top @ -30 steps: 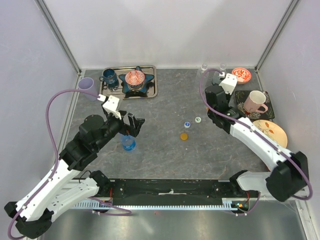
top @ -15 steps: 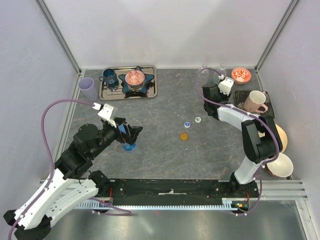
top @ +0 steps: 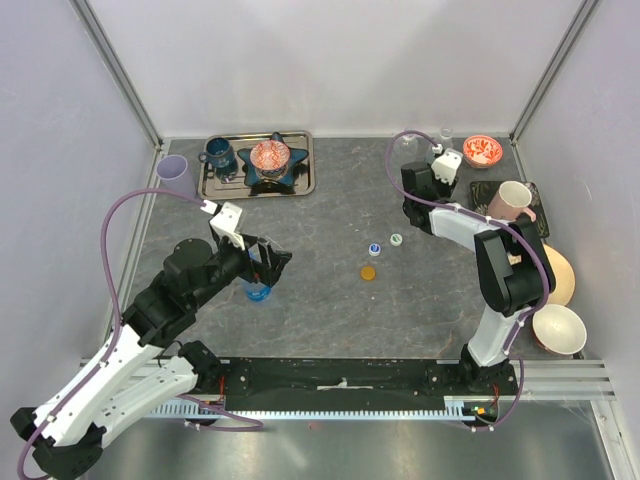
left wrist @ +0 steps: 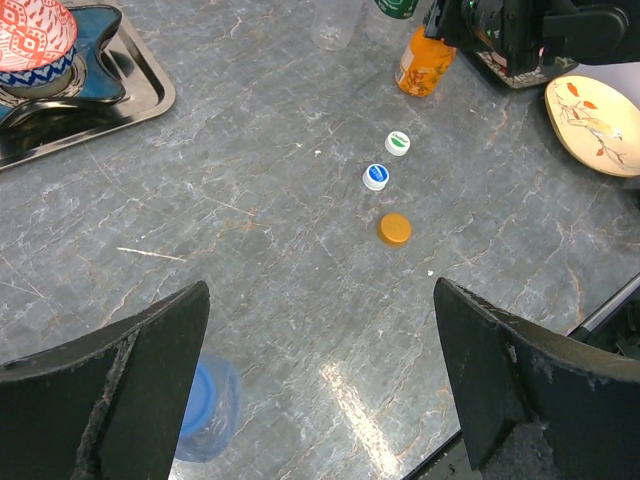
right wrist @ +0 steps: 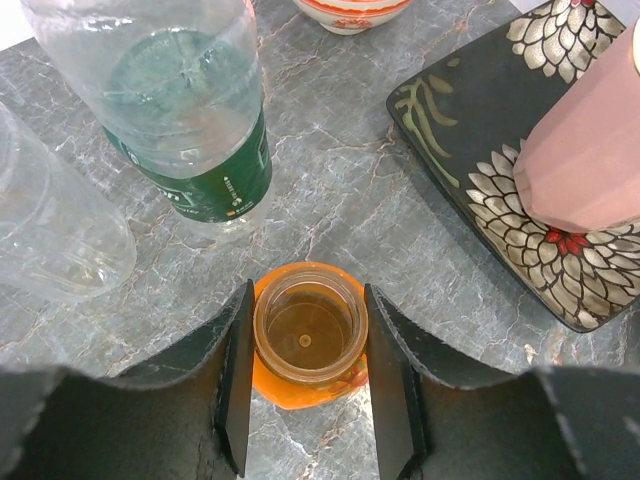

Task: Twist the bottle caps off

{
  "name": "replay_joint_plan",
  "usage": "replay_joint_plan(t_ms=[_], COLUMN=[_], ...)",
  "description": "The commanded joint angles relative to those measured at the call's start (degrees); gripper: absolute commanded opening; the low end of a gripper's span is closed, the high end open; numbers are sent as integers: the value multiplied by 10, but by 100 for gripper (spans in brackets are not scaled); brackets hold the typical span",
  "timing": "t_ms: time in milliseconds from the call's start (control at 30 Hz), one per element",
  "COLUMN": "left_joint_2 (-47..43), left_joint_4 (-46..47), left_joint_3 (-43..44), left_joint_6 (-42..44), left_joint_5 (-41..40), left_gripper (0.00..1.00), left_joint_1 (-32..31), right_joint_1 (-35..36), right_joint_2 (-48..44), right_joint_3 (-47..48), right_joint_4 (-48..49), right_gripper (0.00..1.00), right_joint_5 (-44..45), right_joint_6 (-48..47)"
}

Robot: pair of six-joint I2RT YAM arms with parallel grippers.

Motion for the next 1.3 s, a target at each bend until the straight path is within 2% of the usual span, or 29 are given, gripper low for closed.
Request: replay_joint_plan(t_ms=[0,67,167,600,900,1000,1133,1233,1267], left_joint_2=[4,1,0,-11,-8,-9,-20,-31,-35], left_joint_4=[23,23,23,17,17,16,9,6,4], left_joint_3=[6,7,7,5,10,12,16,20,21], left_joint_6=[-3,-4,-6,-15,-10,-9,-3,0,1], left_joint_5=[4,4,7,12,8,8,-6,-52,-90], left_gripper=[99,99,99,99,99,100,99,99,99], left_joint_1=[2,2,2,2,3,2,2,2,2], right_joint_1=[0,0,0,-1,-1,0,11,43,53], right_joint_2=[7,-3,-11,-28,-57,-84,-188,-259,-273], right_joint_3=[9,5,8,28,54,62,39,33,32], right_joint_4=[-46,-53,-75,-111,-144,-172,-201,-209,-203], right_gripper=[49,58,64,75,88,92,93,92,91], right_joint_5=[-35,-35,-37,-54,-69,-76,-114,-154,-207], right_joint_6=[2,5,10,16,23,39,68,58,40])
